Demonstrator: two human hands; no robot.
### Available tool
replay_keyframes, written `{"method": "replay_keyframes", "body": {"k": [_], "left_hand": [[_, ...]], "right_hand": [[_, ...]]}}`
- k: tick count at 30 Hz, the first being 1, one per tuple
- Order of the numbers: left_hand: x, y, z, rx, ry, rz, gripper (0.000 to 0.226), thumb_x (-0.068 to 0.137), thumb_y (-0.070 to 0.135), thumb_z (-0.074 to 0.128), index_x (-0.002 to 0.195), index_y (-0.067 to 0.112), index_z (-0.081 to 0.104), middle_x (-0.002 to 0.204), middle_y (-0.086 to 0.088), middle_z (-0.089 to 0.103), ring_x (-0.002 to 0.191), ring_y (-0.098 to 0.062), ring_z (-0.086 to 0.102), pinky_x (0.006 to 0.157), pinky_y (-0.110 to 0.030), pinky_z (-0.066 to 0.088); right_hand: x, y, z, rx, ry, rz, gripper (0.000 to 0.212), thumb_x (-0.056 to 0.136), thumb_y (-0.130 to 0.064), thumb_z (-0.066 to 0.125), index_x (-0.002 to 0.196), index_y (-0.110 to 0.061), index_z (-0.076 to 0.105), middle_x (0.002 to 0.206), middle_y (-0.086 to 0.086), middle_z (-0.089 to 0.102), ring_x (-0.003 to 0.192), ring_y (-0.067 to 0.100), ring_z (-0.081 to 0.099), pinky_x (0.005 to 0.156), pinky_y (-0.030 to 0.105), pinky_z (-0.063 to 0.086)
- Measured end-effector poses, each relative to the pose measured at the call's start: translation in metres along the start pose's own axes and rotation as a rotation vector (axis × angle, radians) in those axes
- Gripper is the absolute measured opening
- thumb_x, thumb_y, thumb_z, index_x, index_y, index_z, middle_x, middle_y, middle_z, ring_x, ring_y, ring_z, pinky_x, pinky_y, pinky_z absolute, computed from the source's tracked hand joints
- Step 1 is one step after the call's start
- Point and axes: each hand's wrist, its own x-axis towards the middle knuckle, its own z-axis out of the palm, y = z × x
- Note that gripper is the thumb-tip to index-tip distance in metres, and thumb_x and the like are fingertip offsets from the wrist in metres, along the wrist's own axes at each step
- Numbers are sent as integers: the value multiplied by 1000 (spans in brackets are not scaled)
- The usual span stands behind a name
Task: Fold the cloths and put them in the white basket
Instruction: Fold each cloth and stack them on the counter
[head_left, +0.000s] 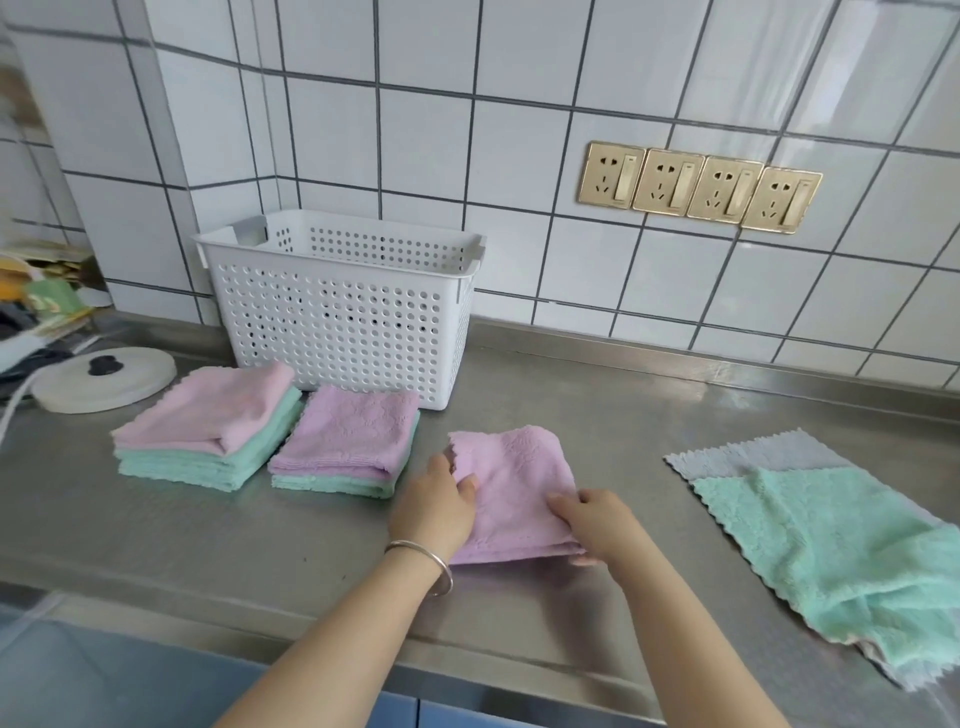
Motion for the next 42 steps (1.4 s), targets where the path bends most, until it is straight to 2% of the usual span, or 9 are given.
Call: {"method": "replay_keyframes", "body": {"k": [3,7,10,14,20,26,32,37,42], "left_hand": [[12,3,-35,-282,46,-3,24,91,32,50,88,9,46,87,-10,57,87,-32,55,68,-33,40],[45,-10,-94,-283,213,52,22,92,35,50,86,14,44,69,2,48,69,-23,46,53,-29,31],[77,-35,-122,-180,273,35,23,92,32,51,100,12,50,86,-7,60,76,-25,51,64,-30,36],[105,-71,-131,-95,265,-6,33,92,26,52,118,7,48,109,-15,63,94,-31,60,73,-31,41],[115,-104,-111,-7,181,-52,25,92,28,49,109,10,45,93,-15,64,80,-31,60,67,-36,48],[119,-111,-92,111,195,17,29,92,27,50,109,5,46,97,-18,67,86,-36,65,67,-40,47],[119,-112,-85,169,194,15,31,92,26,50,112,3,46,97,-19,68,86,-37,65,63,-40,46],[107,-91,-93,553,262,159,27,86,10,52,113,5,52,108,-15,58,95,-33,57,68,-37,44],[89,-25,-102,472,331,479,36,76,17,66,110,7,62,105,-17,60,96,-37,57,70,-43,50]], "right_hand": [[-13,-22,5,176,5,-180,20,90,-26,56,81,-8,56,72,3,54,59,15,53,46,21,49],[-17,-71,38,337,-30,-342,20,90,-25,58,99,-8,59,81,1,60,64,11,58,43,14,48],[-9,-104,80,403,-88,-327,22,89,-26,60,101,-7,58,84,3,60,65,14,57,46,15,49],[11,-124,126,379,-62,-251,23,86,-26,63,94,-4,60,87,10,62,77,25,60,76,38,54],[29,-112,158,207,12,-146,31,84,-31,59,61,-13,51,69,7,59,73,26,58,74,35,52],[34,-103,165,273,59,-50,27,80,-22,53,54,-12,50,72,15,63,80,37,69,71,44,59],[38,-96,164,147,38,-62,17,82,-13,44,73,-3,54,78,15,61,48,24,52,33,22,45],[35,-94,159,-46,91,-153,32,84,-38,44,85,-7,55,96,16,68,80,33,64,70,36,55],[12,-77,92,-132,294,-382,31,91,-43,45,103,-15,52,85,3,64,89,28,60,65,28,37]]}}
